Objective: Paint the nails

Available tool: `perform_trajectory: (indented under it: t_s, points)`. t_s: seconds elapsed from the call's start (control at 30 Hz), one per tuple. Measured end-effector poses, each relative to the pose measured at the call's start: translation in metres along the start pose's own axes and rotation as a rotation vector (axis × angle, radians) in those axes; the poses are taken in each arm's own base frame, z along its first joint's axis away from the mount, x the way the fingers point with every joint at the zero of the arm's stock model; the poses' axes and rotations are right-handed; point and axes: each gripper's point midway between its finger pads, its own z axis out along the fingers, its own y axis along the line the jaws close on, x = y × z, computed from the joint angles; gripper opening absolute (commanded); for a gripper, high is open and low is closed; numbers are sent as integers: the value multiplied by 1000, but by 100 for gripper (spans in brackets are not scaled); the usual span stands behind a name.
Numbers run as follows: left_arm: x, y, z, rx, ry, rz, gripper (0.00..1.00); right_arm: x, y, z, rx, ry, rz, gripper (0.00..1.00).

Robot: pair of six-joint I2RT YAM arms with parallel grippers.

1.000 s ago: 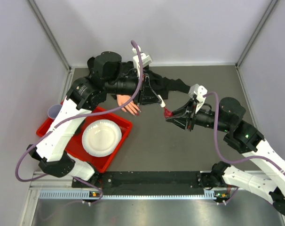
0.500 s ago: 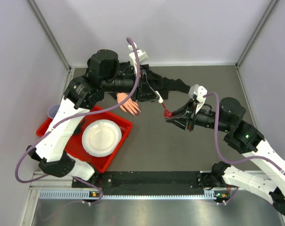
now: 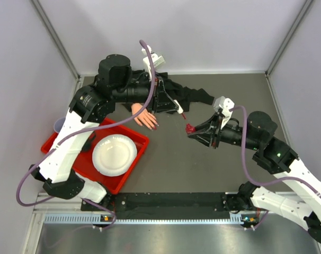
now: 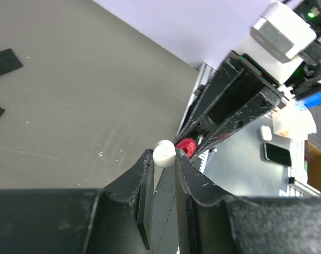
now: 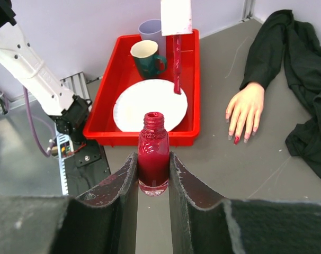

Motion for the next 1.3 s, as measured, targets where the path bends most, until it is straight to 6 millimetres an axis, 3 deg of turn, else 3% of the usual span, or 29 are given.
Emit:
perform_trajectory:
  t_s: [0.13, 0.27, 0.5, 0.9, 1.1, 1.3]
  points:
    - [-3, 17, -1, -95, -17, -5, 0, 4, -6, -5, 40, -13, -7, 0]
    - [2, 50, -5, -266, -45, -22, 0, 5, -14, -16, 110, -43, -13, 0]
    - [61, 131, -8, -600, -18, -65, 0, -2, -29, -39, 247, -125, -15, 0]
    - [150, 226, 27, -771, 73, -63, 0, -5, -56, -47, 402, -190, -23, 0]
    - [180, 265, 26, -839, 87, -59, 0, -19, -64, -71, 497, -259, -44, 0]
    - [191, 304, 29, -910, 93, -65, 0, -29, -67, -90, 557, -314, -58, 0]
